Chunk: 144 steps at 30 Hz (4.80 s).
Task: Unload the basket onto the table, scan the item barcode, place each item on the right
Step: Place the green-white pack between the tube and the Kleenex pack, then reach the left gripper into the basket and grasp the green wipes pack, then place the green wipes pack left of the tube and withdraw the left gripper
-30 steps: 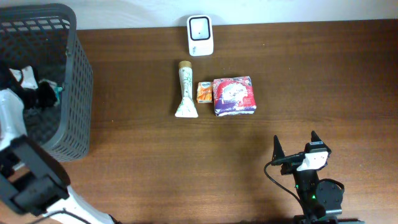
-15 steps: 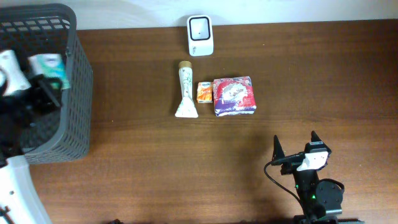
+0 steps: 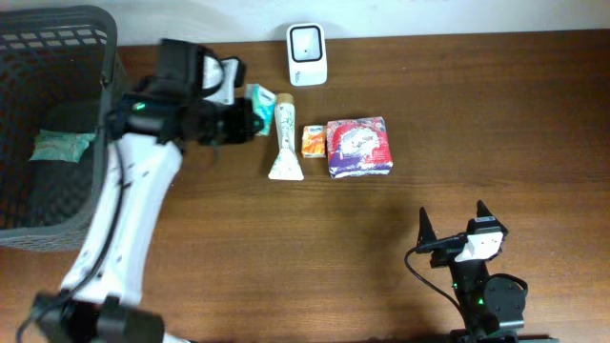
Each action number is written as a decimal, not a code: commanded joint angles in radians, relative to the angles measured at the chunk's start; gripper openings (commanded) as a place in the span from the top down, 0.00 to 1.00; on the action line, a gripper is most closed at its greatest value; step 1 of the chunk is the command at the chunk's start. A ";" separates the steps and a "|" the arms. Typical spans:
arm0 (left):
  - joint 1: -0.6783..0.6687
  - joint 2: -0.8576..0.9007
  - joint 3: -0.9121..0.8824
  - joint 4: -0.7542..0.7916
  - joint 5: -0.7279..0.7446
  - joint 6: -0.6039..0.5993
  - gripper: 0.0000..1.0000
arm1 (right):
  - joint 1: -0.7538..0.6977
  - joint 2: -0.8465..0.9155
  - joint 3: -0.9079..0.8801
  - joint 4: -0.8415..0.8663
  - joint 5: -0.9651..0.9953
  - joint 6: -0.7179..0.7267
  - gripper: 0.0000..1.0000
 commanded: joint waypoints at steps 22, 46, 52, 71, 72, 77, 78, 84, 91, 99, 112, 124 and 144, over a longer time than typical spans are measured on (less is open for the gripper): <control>-0.262 0.447 0.000 0.277 -0.239 -0.350 0.37 | -0.005 -0.006 -0.008 -0.003 0.001 0.008 0.01; 0.228 -0.243 0.194 -0.055 -0.913 -0.113 0.04 | -0.005 -0.006 -0.008 -0.003 0.001 0.008 0.01; 0.584 -0.128 0.194 0.162 -0.904 0.146 0.09 | -0.005 -0.006 -0.008 -0.003 0.001 0.008 0.01; 0.604 0.415 0.194 0.206 -0.800 -0.070 0.05 | -0.005 -0.006 -0.008 -0.003 0.001 0.008 0.01; 0.604 0.430 0.194 0.206 -0.799 -0.134 0.05 | -0.005 -0.006 -0.008 -0.003 0.001 0.008 0.01; 0.608 0.499 0.194 0.204 -0.737 -0.284 0.05 | -0.005 -0.006 -0.008 -0.003 0.001 0.008 0.01; 0.610 0.509 0.194 0.205 -0.736 -0.287 0.05 | -0.005 -0.006 -0.008 -0.003 0.001 0.008 0.01; 0.662 0.547 0.184 0.230 -0.735 -0.343 0.05 | -0.005 -0.006 -0.008 -0.003 0.001 0.008 0.01; 0.686 0.632 0.184 0.303 -0.648 -0.338 0.05 | -0.005 -0.006 -0.008 -0.003 0.001 0.008 0.01; 0.687 0.669 0.193 0.353 -0.643 -0.307 0.91 | -0.005 -0.006 -0.008 -0.003 0.001 0.008 0.01; 0.687 0.076 0.253 0.191 -0.356 -0.303 1.00 | -0.005 -0.006 -0.008 -0.003 0.001 0.008 0.01; 0.180 -0.024 0.209 -0.087 -0.093 0.200 1.00 | -0.005 -0.006 -0.008 -0.003 0.001 0.008 0.01; -0.065 0.460 0.415 -0.258 -0.423 0.188 0.25 | -0.005 -0.006 -0.008 -0.003 0.001 0.008 0.01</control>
